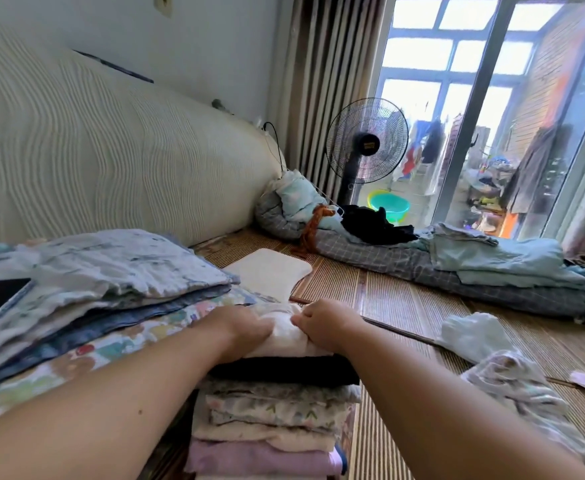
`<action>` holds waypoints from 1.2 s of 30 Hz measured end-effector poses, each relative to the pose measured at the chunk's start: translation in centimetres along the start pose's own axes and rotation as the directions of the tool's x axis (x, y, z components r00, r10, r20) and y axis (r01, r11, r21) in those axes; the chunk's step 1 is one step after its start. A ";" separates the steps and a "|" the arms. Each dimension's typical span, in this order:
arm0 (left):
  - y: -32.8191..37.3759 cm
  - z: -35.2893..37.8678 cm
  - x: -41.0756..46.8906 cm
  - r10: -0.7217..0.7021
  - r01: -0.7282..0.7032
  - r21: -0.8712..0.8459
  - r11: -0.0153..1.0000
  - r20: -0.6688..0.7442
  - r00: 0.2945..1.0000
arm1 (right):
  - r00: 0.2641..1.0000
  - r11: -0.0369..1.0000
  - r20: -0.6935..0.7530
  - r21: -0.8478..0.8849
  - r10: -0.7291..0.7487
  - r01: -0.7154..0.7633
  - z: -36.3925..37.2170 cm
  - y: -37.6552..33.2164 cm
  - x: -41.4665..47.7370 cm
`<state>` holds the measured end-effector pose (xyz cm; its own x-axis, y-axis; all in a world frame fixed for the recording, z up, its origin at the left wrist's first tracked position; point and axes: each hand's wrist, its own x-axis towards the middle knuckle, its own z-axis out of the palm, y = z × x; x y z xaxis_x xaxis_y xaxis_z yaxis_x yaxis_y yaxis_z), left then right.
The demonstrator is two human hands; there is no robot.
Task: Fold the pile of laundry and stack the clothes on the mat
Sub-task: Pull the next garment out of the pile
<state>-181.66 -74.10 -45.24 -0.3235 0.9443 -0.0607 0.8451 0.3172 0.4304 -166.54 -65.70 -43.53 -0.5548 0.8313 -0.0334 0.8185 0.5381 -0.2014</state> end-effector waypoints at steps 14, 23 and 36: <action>0.9 0.0 -4.3 -0.044 0.042 0.071 0.997 0.038 0.998 | 0.999 0.999 0.034 -0.031 -0.035 0.036 -0.6 -0.3 -3.1; 0.9 -1.2 -2.9 0.041 -0.042 -0.009 0.999 -0.142 0.989 | 0.993 0.969 -0.102 0.247 0.056 -0.030 -0.1 0.1 -1.7; 11.1 3.6 -14.6 0.442 -0.421 0.174 0.890 -0.112 0.890 | 0.948 0.995 -0.315 -0.077 0.038 -0.065 -2.5 8.4 -25.1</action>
<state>-166.01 -84.06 -42.85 0.0383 0.9708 0.2369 0.9627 -0.0994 0.2517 -145.38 -81.67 -41.94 -0.4483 0.8526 0.2687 0.8621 0.4918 -0.1223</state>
